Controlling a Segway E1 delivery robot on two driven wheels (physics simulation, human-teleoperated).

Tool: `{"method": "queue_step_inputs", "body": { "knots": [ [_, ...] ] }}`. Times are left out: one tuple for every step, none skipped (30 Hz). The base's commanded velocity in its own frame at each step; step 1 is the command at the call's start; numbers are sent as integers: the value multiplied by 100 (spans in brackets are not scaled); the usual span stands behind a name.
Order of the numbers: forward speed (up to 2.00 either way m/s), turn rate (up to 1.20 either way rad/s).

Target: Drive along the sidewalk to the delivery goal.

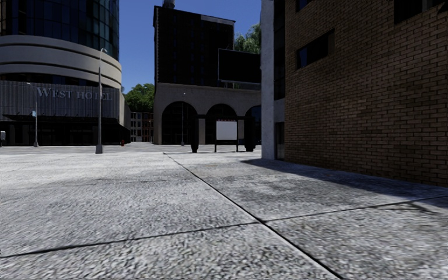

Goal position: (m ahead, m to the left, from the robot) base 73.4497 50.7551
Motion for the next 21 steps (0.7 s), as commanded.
{"method": "queue_step_inputs", "body": {
  "knots": [
    [199,0],
    [199,0],
    [199,0],
    [199,0],
    [199,0],
    [199,0],
    [199,0],
    [199,0],
    [199,0],
    [199,0],
    [199,0],
    [199,0],
    [199,0],
    [199,0],
    [199,0],
    [199,0],
    [199,0],
    [199,0],
    [199,0],
    [199,0],
    [199,0]
  ]
}}
